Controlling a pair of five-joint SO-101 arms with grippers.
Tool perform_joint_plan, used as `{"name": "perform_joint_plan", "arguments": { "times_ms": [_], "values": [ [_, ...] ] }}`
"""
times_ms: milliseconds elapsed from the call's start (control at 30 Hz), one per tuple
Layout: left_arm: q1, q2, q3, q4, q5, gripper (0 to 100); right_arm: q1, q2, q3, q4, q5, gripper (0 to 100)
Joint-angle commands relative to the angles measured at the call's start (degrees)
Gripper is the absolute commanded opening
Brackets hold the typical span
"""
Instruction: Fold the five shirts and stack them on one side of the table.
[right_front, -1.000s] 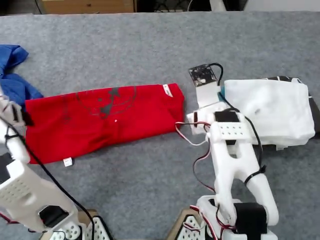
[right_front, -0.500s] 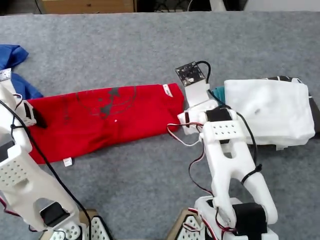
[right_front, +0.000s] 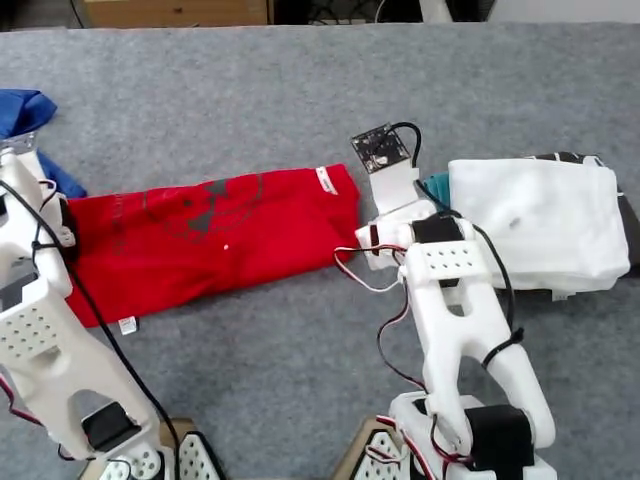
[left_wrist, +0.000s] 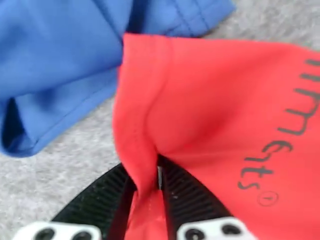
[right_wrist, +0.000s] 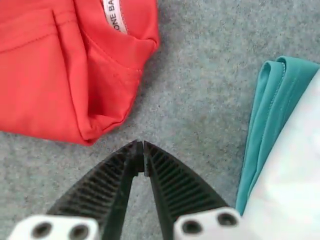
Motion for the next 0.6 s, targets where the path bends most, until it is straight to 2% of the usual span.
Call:
{"name": "perform_joint_plan", "arguments": {
  "times_ms": [0,167,233,333,567],
  "values": [
    [1.71,-0.70,-9.80,7.56,3.87,3,0.35,-2.15,-6.90,0.35,0.00,1.3],
    [8.40,-0.62,-24.48,19.87,7.03,3,3.08,-2.15,-14.99,0.35,0.00,1.3],
    [11.12,-0.62,-27.47,21.36,11.08,3,4.22,-2.15,-17.63,-0.18,0.09,1.3],
    [14.02,-2.29,-27.03,21.36,18.20,3,5.63,-1.80,-20.53,-4.22,0.00,1.3],
    [21.76,-9.85,-17.36,21.27,18.90,3,8.88,-2.24,-21.76,-16.53,-4.75,1.4]
  ]
}}
